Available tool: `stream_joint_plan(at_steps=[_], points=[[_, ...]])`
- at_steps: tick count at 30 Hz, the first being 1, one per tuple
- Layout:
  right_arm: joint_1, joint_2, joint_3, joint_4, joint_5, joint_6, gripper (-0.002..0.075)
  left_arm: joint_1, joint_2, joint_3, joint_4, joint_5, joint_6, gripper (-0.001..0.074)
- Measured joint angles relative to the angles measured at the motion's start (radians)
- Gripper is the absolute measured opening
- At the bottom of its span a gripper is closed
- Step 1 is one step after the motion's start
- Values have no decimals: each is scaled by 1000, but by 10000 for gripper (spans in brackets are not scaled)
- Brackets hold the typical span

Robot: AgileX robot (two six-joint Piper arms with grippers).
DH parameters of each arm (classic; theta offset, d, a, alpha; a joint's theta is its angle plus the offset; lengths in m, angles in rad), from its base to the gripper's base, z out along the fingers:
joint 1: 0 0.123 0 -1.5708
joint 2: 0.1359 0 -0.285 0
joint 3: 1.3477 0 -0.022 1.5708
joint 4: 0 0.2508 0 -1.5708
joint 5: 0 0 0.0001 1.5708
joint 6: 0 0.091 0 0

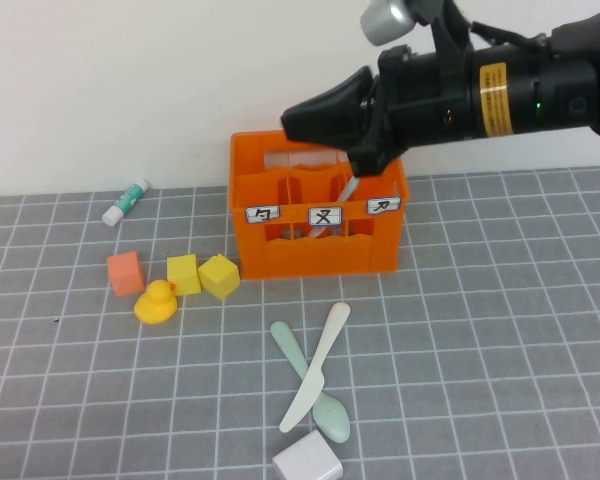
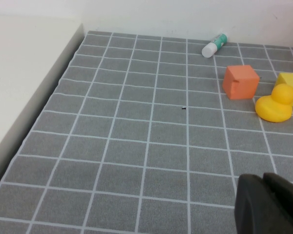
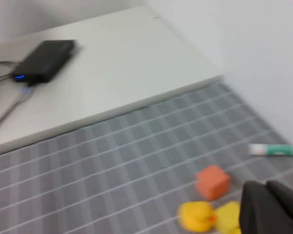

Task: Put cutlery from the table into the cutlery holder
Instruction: Pick up the knife

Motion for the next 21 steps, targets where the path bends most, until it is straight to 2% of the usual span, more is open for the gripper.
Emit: stream_joint_plan(at_steps=[8, 11, 16, 19, 21], points=[[-9, 0, 5, 16, 188, 23, -1, 0, 0, 0, 0, 0, 0, -3], [-9, -5, 55, 155, 199, -90, -1, 0, 0, 0, 0, 0, 0, -3], [26, -66, 201, 518, 329, -534, -2, 0, 0, 0, 0, 0, 0, -3], [72, -125, 282, 788, 541, -831, -2, 0, 0, 0, 0, 0, 0, -3], [118, -160, 307, 1017, 742, -1137, -3, 0, 0, 0, 0, 0, 0, -3]])
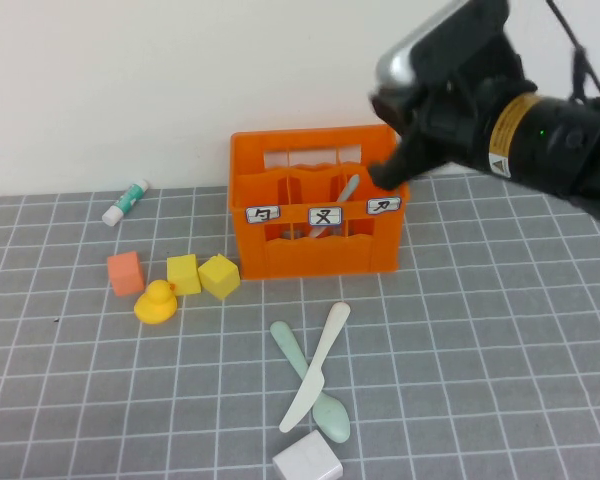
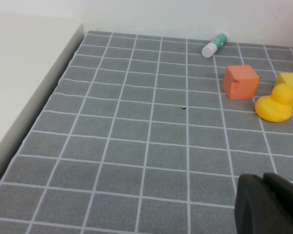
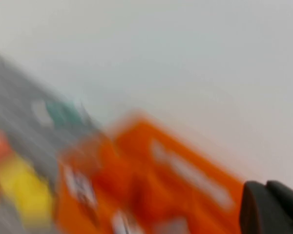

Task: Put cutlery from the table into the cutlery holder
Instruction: Pick up the knife

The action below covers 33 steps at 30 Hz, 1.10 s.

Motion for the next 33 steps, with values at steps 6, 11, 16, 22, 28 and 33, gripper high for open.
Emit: stream_joint_plan(at_steps=[6, 11, 16, 22, 28, 33], points=[[118, -28, 9, 644, 439, -1006, -3, 0, 0, 0, 0, 0, 0, -3], [153, -16, -19, 880, 718, -1357, -3, 0, 0, 0, 0, 0, 0, -3], [153, 58, -118, 899, 964, -1351, -3, 0, 0, 0, 0, 0, 2, -3], [153, 190, -267, 906, 1087, -1096, -3, 0, 0, 0, 0, 0, 2, -3], [151, 341, -409, 1026, 1141, -952, 15, 0, 0, 0, 0, 0, 2, -3], [151, 453, -481, 1132, 1067, -835, 136, 0, 0, 0, 0, 0, 2, -3]])
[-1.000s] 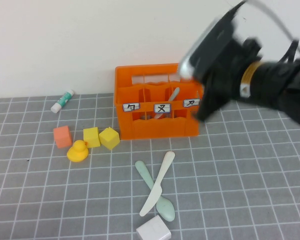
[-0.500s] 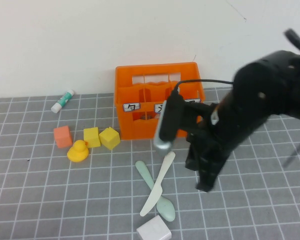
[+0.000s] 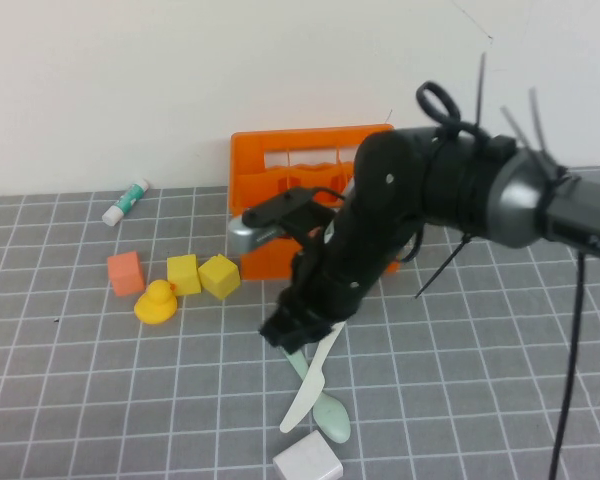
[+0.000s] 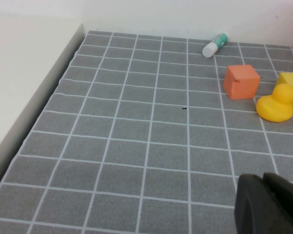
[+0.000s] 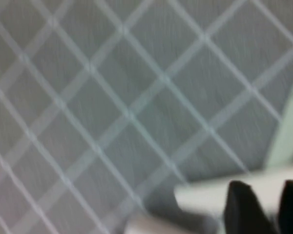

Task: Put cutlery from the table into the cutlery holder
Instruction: Pick up the knife

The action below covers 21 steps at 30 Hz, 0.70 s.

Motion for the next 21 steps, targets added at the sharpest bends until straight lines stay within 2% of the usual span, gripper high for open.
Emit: stream_joint_plan(at_steps=[6, 8, 15, 21], points=[[0, 48, -5, 66, -141, 106, 393, 0, 0, 0, 0, 0, 0, -3], [-7, 52, -6, 66, -162, 176, 435, 0, 0, 0, 0, 0, 0, -3], [-17, 59, -9, -101, -176, 472, 464, 0, 0, 0, 0, 0, 0, -3], [-18, 99, -10, -155, -176, 700, 465, 0, 0, 0, 0, 0, -2, -3]])
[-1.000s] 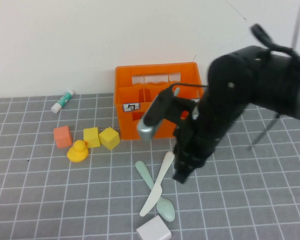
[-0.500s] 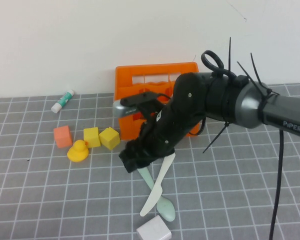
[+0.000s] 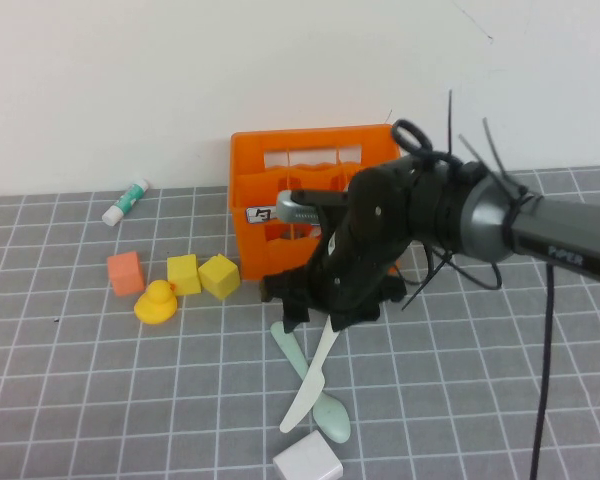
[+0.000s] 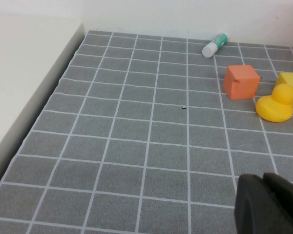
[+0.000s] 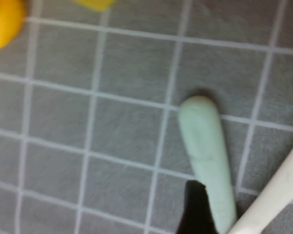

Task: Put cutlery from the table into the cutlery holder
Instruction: Pick up the knife, then place the knife on the box

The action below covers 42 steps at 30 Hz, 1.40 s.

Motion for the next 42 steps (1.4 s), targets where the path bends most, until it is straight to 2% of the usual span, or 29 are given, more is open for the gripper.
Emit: stream_joint_plan(at_steps=[9, 19, 21, 23, 27, 29, 38, 42], points=[[6, 46, -2, -155, 22, 191, 465, 0, 0, 0, 0, 0, 0, -3], [8, 85, -12, -173, 36, 210, 460, 0, 0, 0, 0, 0, 0, -3], [10, 85, -12, -179, 42, 190, 426, 0, 0, 0, 0, 0, 0, -3], [10, 85, -12, -191, 50, 154, 356, 0, 0, 0, 0, 0, 0, -3], [16, 85, -12, -186, 61, 24, 125, 0, 0, 0, 0, 0, 0, -3], [23, 82, -12, -191, 87, -65, 60, 0, 0, 0, 0, 0, 0, -3], [53, -46, 11, -201, 165, -352, 59, 0, 0, 0, 0, 0, 2, -3], [82, -193, 168, -175, 25, -398, 59, 0, 0, 0, 0, 0, 2, -3]])
